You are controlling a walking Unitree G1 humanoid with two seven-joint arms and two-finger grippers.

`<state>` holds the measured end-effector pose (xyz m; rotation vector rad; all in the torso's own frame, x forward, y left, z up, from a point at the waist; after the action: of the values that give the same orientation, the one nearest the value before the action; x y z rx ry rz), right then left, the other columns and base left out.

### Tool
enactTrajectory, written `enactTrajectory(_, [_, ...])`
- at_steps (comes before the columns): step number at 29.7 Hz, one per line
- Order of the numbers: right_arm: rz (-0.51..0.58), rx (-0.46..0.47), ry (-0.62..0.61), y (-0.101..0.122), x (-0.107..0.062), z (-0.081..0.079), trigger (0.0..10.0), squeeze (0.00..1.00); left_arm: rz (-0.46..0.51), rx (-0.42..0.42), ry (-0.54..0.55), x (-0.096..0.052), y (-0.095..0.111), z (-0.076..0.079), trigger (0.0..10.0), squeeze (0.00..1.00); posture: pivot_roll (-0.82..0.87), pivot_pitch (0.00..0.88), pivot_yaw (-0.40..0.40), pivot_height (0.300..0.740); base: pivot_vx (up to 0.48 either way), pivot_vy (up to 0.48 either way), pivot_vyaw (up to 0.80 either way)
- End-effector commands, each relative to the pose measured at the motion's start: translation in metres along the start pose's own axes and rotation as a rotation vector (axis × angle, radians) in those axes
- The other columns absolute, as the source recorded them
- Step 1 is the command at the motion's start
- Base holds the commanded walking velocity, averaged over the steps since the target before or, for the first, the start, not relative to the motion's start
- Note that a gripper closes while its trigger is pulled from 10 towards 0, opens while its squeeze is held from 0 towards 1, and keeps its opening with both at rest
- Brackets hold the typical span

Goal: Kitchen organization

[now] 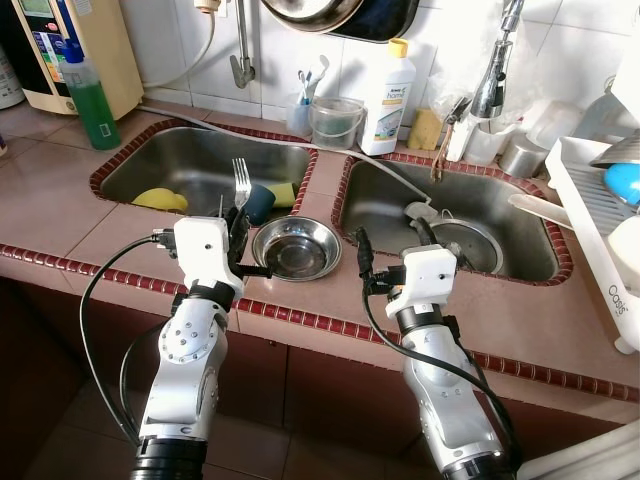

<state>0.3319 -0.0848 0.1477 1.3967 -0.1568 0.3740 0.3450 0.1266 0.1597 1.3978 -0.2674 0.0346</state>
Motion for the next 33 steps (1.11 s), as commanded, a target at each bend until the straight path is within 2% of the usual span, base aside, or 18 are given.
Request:
enactTrajectory(1, [-0.004,0.001,0.010,-0.0022,-0.0002,-0.0024,10.0,0.00,-0.002,0.016,-0.010,-0.0003,0.0023,0.0033,10.0,0.00,-0.13,0.000,-0.062,0.732,0.000,0.000,0.00])
enactTrajectory(33, [-0.001,0.022,0.010,-0.0002,0.0000,-0.0053,10.0,0.00,-0.025,0.016,0.001,0.0054,0.0052,0.0048,10.0,0.00,-0.14,0.000,-0.062,0.732,0.269,0.000,0.00])
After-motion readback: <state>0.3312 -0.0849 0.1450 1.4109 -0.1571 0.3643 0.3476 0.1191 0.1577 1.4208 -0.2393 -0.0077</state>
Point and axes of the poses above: a point about 5 cm out from each wrist's last joint towards the gripper, its own x axis pointing out of the wrist towards the gripper, its own y axis along the axis of the wrist's last joint, z = x × y, the point moved 4 cm from there along x, pointing out of the wrist towards the gripper, and after that the axes turned 7 degrees about -x, right-handed, at the moved point
